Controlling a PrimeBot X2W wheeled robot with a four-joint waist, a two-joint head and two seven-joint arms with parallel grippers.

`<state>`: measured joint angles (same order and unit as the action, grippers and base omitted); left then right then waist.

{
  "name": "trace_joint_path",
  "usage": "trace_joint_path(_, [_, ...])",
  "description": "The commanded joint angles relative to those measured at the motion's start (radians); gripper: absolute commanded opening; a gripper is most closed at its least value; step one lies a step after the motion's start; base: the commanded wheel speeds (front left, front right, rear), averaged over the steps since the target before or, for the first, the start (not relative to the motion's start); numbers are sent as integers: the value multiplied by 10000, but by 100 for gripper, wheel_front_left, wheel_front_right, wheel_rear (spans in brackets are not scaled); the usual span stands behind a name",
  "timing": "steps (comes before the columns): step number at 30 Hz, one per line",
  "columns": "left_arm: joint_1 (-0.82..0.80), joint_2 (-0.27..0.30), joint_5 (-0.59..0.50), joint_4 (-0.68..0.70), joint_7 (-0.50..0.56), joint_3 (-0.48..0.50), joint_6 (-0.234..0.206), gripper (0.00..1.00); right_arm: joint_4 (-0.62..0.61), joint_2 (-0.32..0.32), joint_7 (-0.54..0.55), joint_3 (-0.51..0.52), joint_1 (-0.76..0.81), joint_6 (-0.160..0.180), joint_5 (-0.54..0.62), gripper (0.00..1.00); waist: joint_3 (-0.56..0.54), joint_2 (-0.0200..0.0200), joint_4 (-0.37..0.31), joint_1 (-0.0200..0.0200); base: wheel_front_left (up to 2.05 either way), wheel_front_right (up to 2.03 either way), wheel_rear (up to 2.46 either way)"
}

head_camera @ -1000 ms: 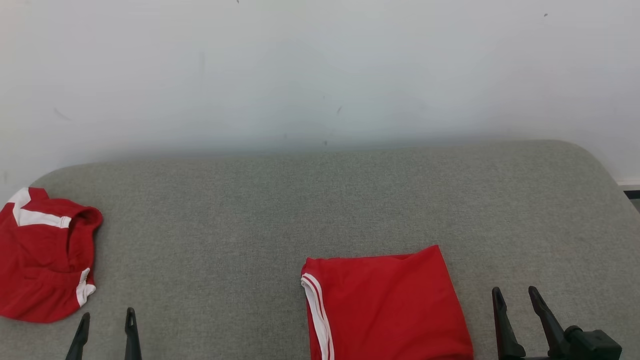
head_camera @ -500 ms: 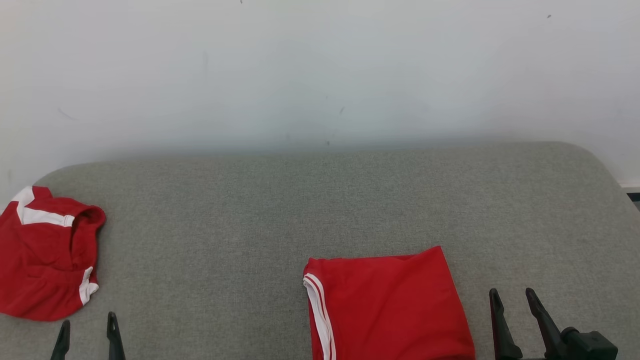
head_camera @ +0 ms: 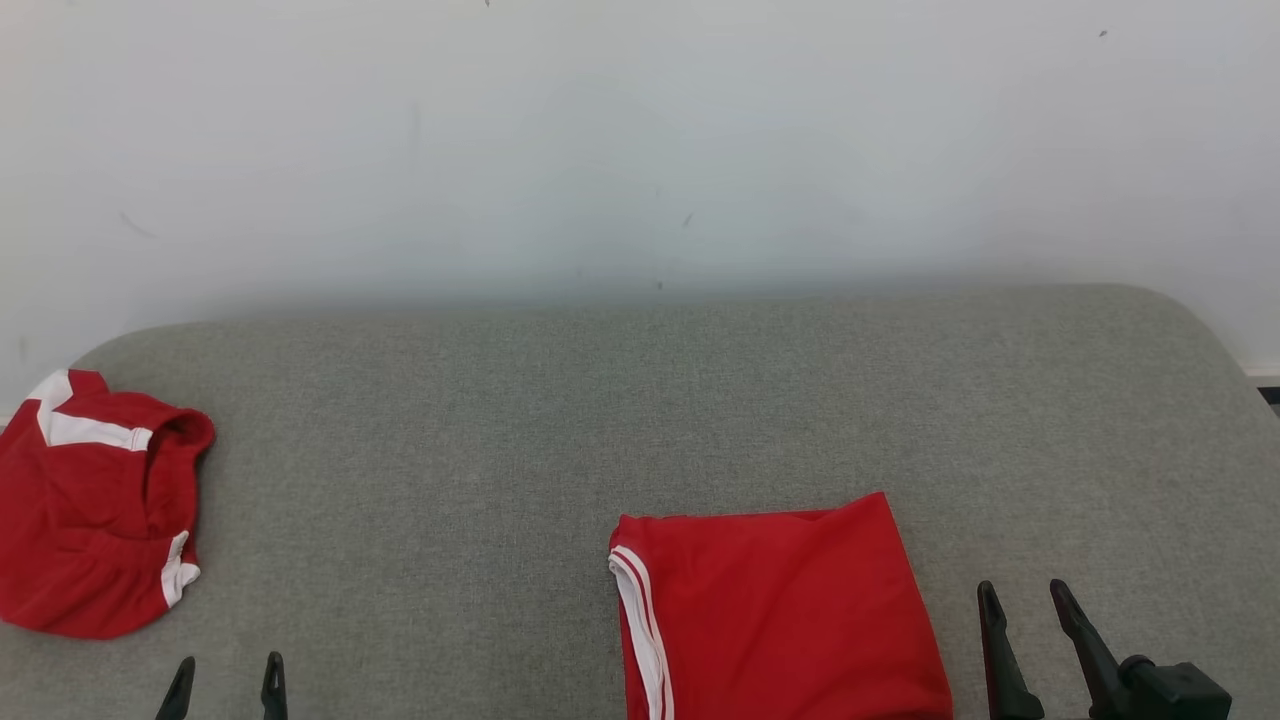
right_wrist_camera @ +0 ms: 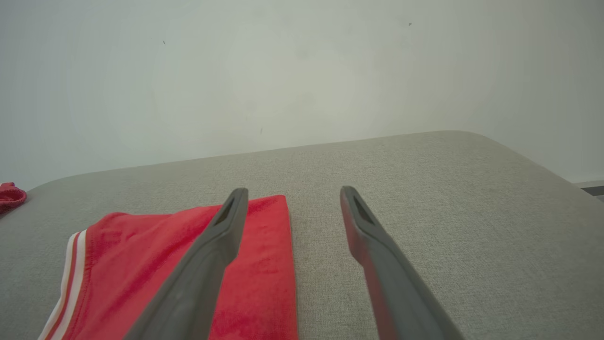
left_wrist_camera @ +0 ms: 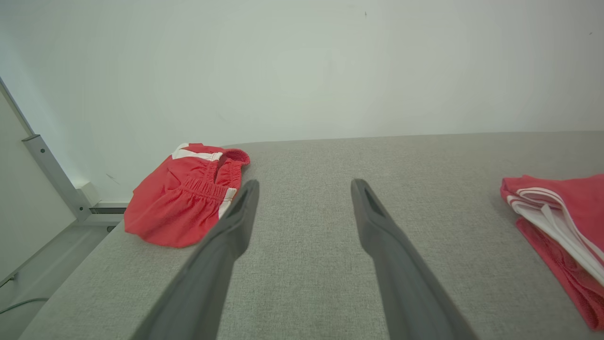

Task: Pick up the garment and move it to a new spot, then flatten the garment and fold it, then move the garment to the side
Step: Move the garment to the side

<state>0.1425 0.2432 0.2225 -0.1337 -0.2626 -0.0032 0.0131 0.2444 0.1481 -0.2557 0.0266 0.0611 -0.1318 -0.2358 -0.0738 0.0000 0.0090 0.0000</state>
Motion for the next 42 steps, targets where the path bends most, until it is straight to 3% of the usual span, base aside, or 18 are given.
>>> trace_joint_path(1, [-15, 79, 8, -49, -29, -45, 101, 100, 33, 38, -3, -7, -54, 25, 29, 100, 8, 0, -1, 0, 0, 0, 0])
trace_joint_path(19, [-54, 298, 404, -270, 216, -502, 645, 100, 129, 113, 128, -14, -64, 25, 88, 100, 0, 0, 45, 0, 0, 0, 0])
trace_joint_path(42, [-26, 365, 552, -221, 185, -580, 443, 100, 142, 106, 388, -118, -127, 25, 158, 100, 32, 0, 44, 0, 0, 0, 0])
